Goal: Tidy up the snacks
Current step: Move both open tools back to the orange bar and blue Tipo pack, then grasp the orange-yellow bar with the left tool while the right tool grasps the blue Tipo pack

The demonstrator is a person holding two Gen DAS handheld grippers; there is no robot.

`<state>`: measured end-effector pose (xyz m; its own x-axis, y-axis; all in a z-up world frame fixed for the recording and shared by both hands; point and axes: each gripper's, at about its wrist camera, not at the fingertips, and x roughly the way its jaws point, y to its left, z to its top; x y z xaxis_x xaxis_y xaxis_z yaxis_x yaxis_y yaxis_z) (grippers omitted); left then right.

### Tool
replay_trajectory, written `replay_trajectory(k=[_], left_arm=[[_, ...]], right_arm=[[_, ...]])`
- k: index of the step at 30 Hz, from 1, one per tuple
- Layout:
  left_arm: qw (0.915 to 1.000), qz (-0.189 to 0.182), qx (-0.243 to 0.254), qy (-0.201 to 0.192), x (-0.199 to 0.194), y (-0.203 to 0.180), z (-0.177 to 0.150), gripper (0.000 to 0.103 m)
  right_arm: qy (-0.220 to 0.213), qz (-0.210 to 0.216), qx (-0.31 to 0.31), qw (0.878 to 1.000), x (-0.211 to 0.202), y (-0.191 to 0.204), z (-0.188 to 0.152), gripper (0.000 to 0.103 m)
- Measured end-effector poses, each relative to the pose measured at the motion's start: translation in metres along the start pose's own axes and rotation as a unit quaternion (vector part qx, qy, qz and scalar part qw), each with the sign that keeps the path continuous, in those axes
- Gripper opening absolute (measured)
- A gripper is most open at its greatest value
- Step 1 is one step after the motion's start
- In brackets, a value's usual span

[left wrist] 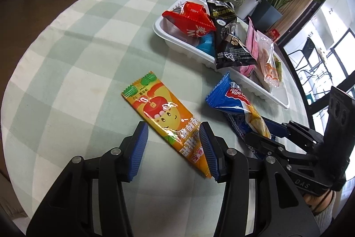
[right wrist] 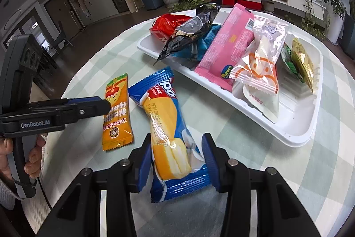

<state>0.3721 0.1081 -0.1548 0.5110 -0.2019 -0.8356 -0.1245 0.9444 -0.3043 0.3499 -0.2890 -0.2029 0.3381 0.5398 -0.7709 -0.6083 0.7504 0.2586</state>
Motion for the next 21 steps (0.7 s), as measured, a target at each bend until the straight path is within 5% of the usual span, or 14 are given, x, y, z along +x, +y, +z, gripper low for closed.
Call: replay_trajectory(k=[7,14,21], left_arm=[[0.9994,0.034,-0.001,-0.01,0.007,-0.016,0.003,0.055],[0.9939,0.09,0.061,-0.022,0.016,-0.035,-0.004,0.056],[0.9898,0.103,0.094,-0.032,0.018,-0.039,-0.011,0.056]], right_arm=[[-0.002,0.0,0.002,1.0,0.0,0.0,0.0,0.047],[-0.001,-0.013,-0.009,1.0,0.001,0.006,0.0,0.049],[0.003,-0.02,-0.03,0.999,0.006,0.017,0.0,0.064]])
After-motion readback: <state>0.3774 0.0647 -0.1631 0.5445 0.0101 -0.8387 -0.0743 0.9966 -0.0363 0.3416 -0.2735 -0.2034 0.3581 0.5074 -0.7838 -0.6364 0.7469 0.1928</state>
